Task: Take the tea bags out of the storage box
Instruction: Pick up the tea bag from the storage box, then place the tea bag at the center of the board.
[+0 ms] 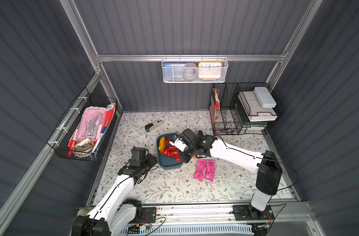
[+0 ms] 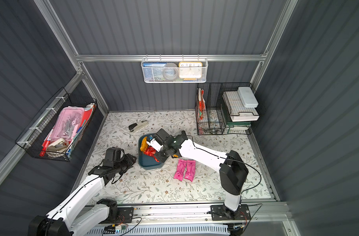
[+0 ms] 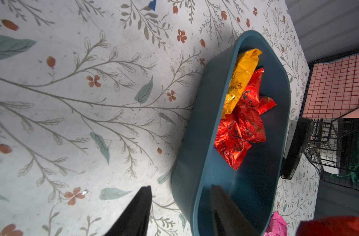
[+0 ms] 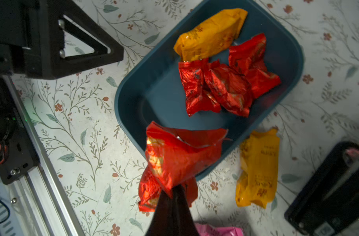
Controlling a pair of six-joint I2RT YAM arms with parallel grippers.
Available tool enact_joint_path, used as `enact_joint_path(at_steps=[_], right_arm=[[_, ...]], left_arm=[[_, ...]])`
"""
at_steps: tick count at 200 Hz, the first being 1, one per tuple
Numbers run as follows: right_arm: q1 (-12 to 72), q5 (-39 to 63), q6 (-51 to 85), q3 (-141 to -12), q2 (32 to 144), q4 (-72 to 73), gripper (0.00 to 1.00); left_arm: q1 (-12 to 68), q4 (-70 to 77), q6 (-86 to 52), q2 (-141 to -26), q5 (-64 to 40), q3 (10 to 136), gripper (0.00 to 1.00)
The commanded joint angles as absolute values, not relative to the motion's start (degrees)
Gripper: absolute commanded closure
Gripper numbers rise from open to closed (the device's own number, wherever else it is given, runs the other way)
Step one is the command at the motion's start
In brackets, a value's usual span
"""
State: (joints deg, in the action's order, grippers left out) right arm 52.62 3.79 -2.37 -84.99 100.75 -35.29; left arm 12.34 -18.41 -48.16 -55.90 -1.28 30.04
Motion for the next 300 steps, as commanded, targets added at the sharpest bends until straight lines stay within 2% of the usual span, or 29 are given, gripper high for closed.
enact_joint_path(at_steps=[1, 53, 116, 137, 176, 219, 256, 279, 300], right_arm=[[52.35, -4.97, 9.42, -82.98, 96.40, -37.95, 1.00], [46.85, -10.09, 21.71, -76.11, 88.04, -53.15, 1.00], [39.34, -10.25, 29.39, -60.39, 74.25, -55.48, 1.00], [38.07, -8.17, 31.46, -58.35, 74.98, -54.28, 1.00], [36.26, -5.21, 32.29, -57.77, 81.37, -52.34, 1.00], [35.30, -7.94, 28.89, -56.61, 85.53, -51.31, 1.00], [34.84, -9.08, 27.16, -53.37, 86.58, -50.66, 1.00], [34.81, -8.45, 27.22, -51.96, 85.77, -49.32, 0.82], [34.86, -9.46, 28.17, -51.48, 83.25, -48.45, 0.71]], left_arm=[[11.96, -17.49, -44.10, -57.29, -1.84, 33.02, 0.48], [11.96, -18.15, -38.10, -61.89, -3.25, 37.42, 0.47], [11.96, -19.65, -34.13, -63.00, -2.25, 41.00, 0.50], [11.95, -18.96, -35.34, -62.63, -1.14, 42.85, 0.50], [12.12, -19.22, -37.61, -64.58, -5.07, 45.11, 0.47], [14.33, -20.11, -40.72, -65.46, -5.04, 47.28, 0.46], [19.33, -20.71, -44.14, -67.72, -2.26, 48.76, 0.45], [22.27, -21.25, -47.19, -69.30, 0.36, 49.40, 0.46], [22.68, -21.01, -48.16, -70.24, 0.88, 49.55, 0.48]])
